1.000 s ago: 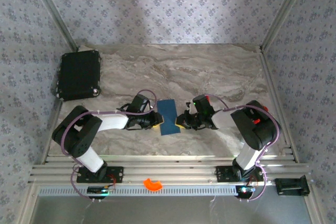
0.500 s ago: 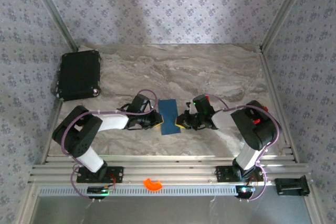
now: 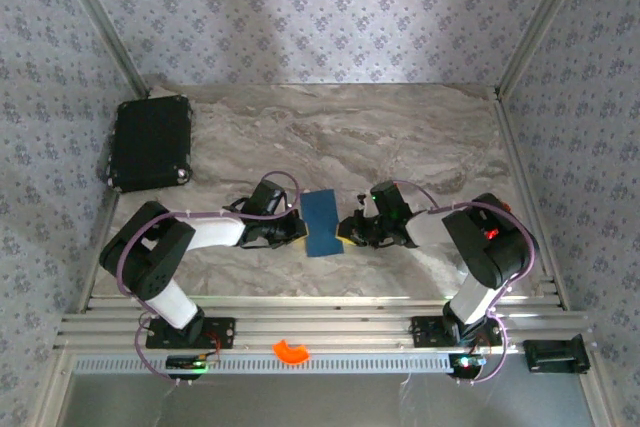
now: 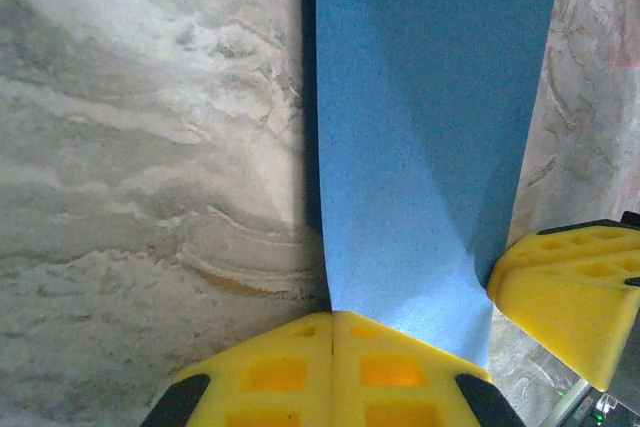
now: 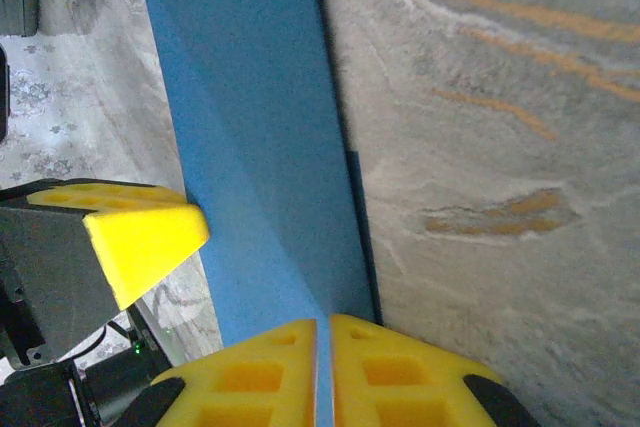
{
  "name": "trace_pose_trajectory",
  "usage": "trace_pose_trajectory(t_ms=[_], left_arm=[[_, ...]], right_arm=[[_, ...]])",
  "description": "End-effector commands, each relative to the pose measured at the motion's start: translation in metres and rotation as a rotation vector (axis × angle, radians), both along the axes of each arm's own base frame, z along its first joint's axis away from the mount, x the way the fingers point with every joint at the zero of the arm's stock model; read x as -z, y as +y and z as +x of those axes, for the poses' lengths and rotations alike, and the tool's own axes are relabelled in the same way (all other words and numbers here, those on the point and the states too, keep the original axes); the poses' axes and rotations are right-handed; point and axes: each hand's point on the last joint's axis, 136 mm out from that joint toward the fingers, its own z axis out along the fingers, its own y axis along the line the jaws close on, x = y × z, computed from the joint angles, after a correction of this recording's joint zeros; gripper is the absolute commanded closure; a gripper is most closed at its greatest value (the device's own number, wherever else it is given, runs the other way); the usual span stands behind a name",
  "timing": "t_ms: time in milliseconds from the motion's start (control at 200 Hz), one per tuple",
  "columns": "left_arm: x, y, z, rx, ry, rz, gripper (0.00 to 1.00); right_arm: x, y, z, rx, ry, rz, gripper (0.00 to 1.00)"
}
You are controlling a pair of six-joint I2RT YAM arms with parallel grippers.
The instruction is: Fold a paper plane with a square sheet of paper (pick it up from the middle)
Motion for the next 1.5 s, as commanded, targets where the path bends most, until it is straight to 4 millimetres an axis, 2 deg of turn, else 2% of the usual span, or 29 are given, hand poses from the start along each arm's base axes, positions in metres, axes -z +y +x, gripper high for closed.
trace_pose_trajectory(t_ms=[0, 185, 375, 555, 665, 810, 989, 1114, 1289, 1404, 1494], left_arm=[[-0.014, -0.003, 0.005, 0.010, -0.038, -0.005, 1.00], [-0.027, 0.000, 0.002, -0.008, -0.036, -0.021, 1.00], [-0.041, 0.006, -0.001, -0.034, -0.012, -0.059, 1.00], [-0.053, 0.008, 0.002, -0.053, 0.004, -0.105, 1.00], [-0.058, 0.008, 0.003, -0.059, 0.001, -0.122, 1.00], [-0.064, 0.007, 0.004, -0.065, -0.003, -0.137, 1.00], [-0.066, 0.008, 0.003, -0.069, -0.005, -0.137, 1.00], [-0.064, 0.009, 0.002, -0.072, -0.002, -0.134, 1.00], [-0.063, 0.010, 0.002, -0.076, -0.002, -0.130, 1.00], [-0.061, 0.010, 0.003, -0.079, 0.001, -0.129, 1.00], [-0.063, 0.009, 0.003, -0.075, -0.003, -0.131, 1.00]], right_arm=[[0.008, -0.013, -0.003, 0.033, 0.026, -0.041, 0.83], [-0.010, -0.013, -0.002, 0.003, -0.083, -0.076, 0.69], [-0.030, -0.018, -0.009, -0.078, -0.348, -0.254, 0.57], [-0.050, -0.002, -0.026, -0.280, -0.770, -0.478, 0.55], [-0.058, 0.012, -0.033, -0.349, -0.966, -0.548, 0.53], [-0.059, 0.031, -0.044, -0.476, -1.174, -0.679, 0.51], [-0.060, 0.047, -0.042, -0.497, -1.299, -0.793, 0.49], [-0.053, 0.052, -0.038, -0.527, -1.328, -0.865, 0.49], [-0.056, 0.061, -0.034, -0.502, -1.371, -0.915, 0.51], [-0.058, 0.064, -0.037, -0.492, -1.363, -0.889, 0.55], [-0.054, 0.060, -0.040, -0.502, -1.340, -0.878, 0.62]])
